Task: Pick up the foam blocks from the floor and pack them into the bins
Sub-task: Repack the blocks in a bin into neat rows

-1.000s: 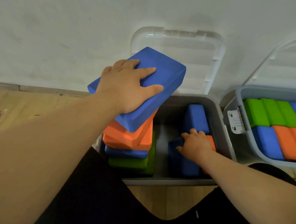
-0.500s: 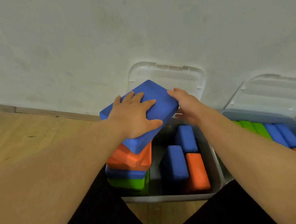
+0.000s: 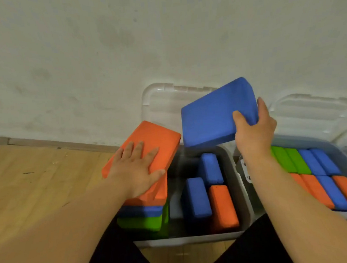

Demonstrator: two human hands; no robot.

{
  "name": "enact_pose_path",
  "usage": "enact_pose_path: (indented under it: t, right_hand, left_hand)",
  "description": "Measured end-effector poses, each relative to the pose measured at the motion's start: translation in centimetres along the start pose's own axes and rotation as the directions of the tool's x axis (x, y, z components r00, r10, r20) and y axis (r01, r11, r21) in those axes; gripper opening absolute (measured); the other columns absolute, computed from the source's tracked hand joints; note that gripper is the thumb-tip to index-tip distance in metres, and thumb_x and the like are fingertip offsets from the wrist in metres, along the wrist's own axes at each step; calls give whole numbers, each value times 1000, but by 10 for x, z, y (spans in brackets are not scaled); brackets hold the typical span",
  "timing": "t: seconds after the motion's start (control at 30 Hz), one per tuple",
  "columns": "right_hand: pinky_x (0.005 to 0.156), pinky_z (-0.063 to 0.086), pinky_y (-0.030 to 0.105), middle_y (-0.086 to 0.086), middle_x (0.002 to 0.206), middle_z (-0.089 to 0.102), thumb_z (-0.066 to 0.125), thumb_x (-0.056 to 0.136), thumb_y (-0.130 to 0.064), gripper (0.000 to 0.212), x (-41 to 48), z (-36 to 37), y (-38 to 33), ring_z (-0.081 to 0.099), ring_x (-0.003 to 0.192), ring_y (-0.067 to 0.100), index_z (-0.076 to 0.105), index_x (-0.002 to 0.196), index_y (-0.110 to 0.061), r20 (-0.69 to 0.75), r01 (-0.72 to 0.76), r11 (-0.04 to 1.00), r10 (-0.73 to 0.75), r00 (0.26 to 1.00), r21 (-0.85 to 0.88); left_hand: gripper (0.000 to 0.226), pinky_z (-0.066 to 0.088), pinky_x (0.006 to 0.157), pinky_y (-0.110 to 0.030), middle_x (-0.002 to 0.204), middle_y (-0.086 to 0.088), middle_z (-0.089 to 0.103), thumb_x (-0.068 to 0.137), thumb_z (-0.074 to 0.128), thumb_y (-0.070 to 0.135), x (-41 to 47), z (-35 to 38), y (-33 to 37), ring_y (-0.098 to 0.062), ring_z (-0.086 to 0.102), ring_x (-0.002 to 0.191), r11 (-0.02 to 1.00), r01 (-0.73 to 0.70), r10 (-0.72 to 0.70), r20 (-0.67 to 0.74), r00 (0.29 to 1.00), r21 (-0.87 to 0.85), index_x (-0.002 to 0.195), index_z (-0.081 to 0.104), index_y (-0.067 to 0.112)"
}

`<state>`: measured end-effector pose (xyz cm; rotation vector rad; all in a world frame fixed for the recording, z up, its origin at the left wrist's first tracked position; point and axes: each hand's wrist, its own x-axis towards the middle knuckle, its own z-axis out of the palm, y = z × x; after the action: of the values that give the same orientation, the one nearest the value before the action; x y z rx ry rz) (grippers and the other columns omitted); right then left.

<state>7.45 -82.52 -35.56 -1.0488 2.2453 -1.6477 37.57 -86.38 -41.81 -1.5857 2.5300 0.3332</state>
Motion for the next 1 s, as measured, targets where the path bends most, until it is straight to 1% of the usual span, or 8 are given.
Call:
enact_pose_path:
  t: [0.13,0.2,0.47,0.67,0.77,0.83,0.9,1.0]
  right_hand:
    - [114,33,48,18,153,33,64,95,-46,81,-60,16,60,35,136,40,18,161,-39,352,228,859,-60,934,-458]
    - [110,38,49,16,150,34,59,96,-50,77,-73,19,70,39,133,39,18,160,-41,465,321,769,-35,885,-553]
    - [89,43,40,14,149,33,51,93,-52,76,-37,30,26,50,124,37,19,161,-39,596,345,700,142,791,-625]
    - [62,42,27,8,145,36,53,95,-49,73,-34,31,14,54,81,14,18,159,-49,530,107,882,175,830,-459]
    - [54,43,21,15,155,32,61,92,-50,85,-61,40,31,56,71,11,11,160,-50,611,127,868,226,759,-479]
    - [71,54,30,21,159,19,66,90,-51,93,-95,42,60,66,79,21,7,161,-48,691,187,811,322,647,-554]
    - [89,52,37,22,156,19,70,87,-57,100,-131,43,94,66,99,32,4,161,-45,724,311,690,450,523,-654]
    - [97,49,43,15,150,31,63,82,-73,98,-155,54,137,59,118,36,13,160,-41,708,364,615,526,471,-699]
  left_hand:
    - [83,1,126,-51,172,-4,-5,89,21,85,3,4,5,-31,-6,157,999,9,-8,-14,1000,50,159,-4,48]
    - [83,1,126,-51,172,-4,-6,89,21,84,1,3,5,-30,-6,157,998,16,-16,-13,1000,63,159,-4,48]
    - [81,0,126,-50,172,-3,-6,89,22,84,-1,4,4,-28,-7,157,998,33,-31,-30,999,52,159,-4,50]
    - [81,1,126,-48,172,-2,-4,89,23,84,0,3,-6,-27,-5,157,999,41,-40,-47,998,30,159,-3,50]
    - [81,2,126,-47,172,-1,-2,89,24,84,-1,3,-14,-26,-4,157,999,47,-46,-65,997,14,158,-1,51]
    - [81,1,126,-46,172,0,-2,88,22,85,-3,4,-20,-25,-4,157,999,47,-47,-61,997,2,158,-2,51]
    - [81,1,126,-46,172,0,-3,88,22,85,-3,4,-26,-25,-5,157,999,48,-48,-63,997,-6,158,-3,51]
    - [81,2,126,-46,172,0,-1,88,23,85,-3,6,-33,-25,-4,157,998,51,-53,-78,996,-23,158,-1,52]
